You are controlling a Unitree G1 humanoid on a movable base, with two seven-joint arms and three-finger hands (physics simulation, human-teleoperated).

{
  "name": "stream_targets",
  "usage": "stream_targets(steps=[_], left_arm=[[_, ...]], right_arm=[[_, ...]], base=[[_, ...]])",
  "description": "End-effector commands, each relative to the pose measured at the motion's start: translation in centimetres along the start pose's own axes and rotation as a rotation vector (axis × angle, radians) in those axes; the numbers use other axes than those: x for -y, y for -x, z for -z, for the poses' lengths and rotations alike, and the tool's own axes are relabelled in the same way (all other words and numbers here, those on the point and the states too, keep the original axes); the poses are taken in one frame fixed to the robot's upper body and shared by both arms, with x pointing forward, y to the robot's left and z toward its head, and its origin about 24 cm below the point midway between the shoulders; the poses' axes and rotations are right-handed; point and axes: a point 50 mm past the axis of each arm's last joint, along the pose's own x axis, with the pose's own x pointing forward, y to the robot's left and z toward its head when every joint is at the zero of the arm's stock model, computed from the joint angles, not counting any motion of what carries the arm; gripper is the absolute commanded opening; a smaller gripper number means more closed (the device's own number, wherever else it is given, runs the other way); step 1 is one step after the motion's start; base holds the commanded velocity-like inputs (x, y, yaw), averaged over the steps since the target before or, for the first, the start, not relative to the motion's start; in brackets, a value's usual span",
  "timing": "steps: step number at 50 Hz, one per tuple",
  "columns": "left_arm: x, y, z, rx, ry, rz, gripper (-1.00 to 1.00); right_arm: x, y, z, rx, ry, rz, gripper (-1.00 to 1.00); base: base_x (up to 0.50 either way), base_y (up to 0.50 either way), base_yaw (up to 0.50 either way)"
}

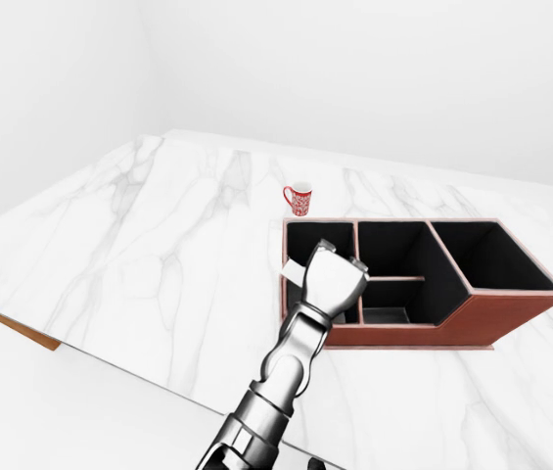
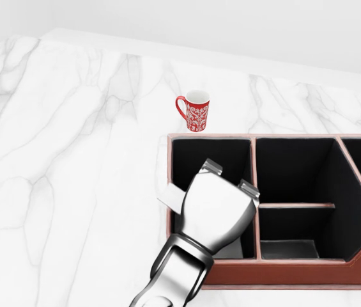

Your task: Pick up the book and place it in the left compartment of the caddy.

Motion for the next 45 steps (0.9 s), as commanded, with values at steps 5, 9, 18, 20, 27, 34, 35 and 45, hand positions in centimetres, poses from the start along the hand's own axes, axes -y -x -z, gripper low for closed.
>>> stream_targets(steps=[5,9,18,20,27,34,35,45], left_arm=[[1.5,-0.7,-0.7,0.018,0.042,0.006,-1.0],[1.5,-0.9,-1.1,0.028,0.048,0.009,-1.0],[2.5,-1.1,-1.2,0.023,0.059,0.038,-1.0],[3.0,-1.1,-1.2,0.023,0.062,0.047,-1.0],[4.0,-1.2,-1.3,0.033,0.073,0.066,-1.0],[5.1,-1.2,-1.2,0.037,0.093,0.087,-1.0],[5.1,-1.2,-1.2,0.038,0.094,0.087,-1.0],[7.0,-0.7,-1.1,0.047,0.117,0.197,-1.0]], right_arm=[[0.0,0.0,0.1,-0.007,0.004,-0.003,1.0],[-0.1,0.0,0.1,-0.004,0.005,-0.002,1.0],[-0.1,0.0,0.2,-0.009,0.006,-0.006,1.0],[-0.1,0.0,0.1,-0.005,0.008,-0.007,1.0],[0.0,0.0,0.0,-0.003,0.011,-0.007,1.0],[-0.1,0.1,0.2,-0.012,0.009,-0.009,1.0],[-0.1,0.1,0.3,-0.014,0.008,-0.009,1.0],[-0.1,0.1,0.4,-0.018,0.009,-0.01,1.0]], base=[[0.0,0.0,0.0],[0.0,0.0,0.0],[0.0,0.0,0.0],[0.0,0.0,0.0],[0.0,0.0,0.0],[0.0,0.0,0.0],[0.0,0.0,0.0],[0.0,0.0,0.0]])
